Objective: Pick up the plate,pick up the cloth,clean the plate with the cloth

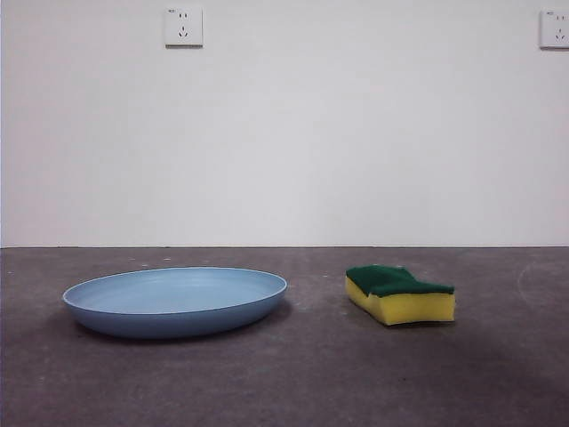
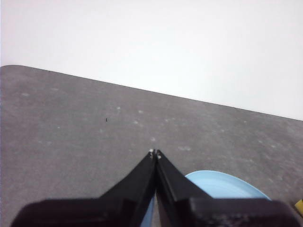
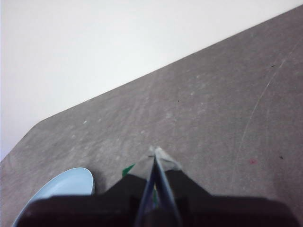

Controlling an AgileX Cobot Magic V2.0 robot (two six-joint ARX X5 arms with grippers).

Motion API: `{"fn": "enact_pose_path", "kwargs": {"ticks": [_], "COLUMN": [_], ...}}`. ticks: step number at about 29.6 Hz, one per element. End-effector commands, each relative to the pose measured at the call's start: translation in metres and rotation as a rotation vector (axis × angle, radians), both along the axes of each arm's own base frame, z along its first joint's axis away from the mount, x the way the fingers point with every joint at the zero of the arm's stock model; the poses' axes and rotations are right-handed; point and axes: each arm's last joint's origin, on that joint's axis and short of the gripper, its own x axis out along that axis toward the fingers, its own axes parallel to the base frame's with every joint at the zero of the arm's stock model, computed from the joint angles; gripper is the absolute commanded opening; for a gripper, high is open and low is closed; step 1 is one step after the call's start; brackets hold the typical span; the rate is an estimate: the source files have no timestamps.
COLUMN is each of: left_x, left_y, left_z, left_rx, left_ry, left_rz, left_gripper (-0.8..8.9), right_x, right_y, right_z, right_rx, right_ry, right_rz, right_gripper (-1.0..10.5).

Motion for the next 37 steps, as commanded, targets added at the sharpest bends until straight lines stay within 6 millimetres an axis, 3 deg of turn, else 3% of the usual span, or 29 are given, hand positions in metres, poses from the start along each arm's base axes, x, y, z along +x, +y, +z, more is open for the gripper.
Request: {"fn": "enact_pose_path", "kwargs": {"ticks": [1,10,18,21,25,27,28,37], "left_x": [0.005,0.037,0.076,0.088,0.101,0.108,0.113,0.178], "left_y": [0.000,-0.002,-0.006,-0.008,-0.008,-0.009,-0.010,-0.043], "left_z": [0.012,0.048,0.064,0.063,0.056,0.050,0.047,0.030], "left_rx": [0.010,0.072,0.063,0.042,0.030,0.025,0.024,0.118], "left_ry": [0.040,0.274,0.450,0.498,0.542,0.565,0.579,0.784], "left_rz": [0.007,-0.088,-0.250,-0.300,-0.311,-0.319,-0.329,-0.390], "left_gripper": [-0.05,-0.05,0.00,0.16,2.23,3.91,4.22,4.09], "right_x": [0.010,0.058,0.097,0.108,0.115,0.116,0.115,0.114], "right_y": [0.001,0.013,0.018,0.020,0.020,0.020,0.021,0.022], "right_z": [0.018,0.063,0.073,0.072,0.067,0.066,0.066,0.064], "right_rx": [-0.009,-0.110,-0.265,-0.264,-0.262,-0.261,-0.262,-0.250], "right_ry": [0.031,0.158,0.385,0.445,0.478,0.483,0.482,0.508], "right_rz": [0.010,0.244,0.372,0.378,0.377,0.378,0.380,0.385], "right_gripper": [-0.1,-0.1,0.1,1.8,4.4,4.7,4.7,4.6]}}
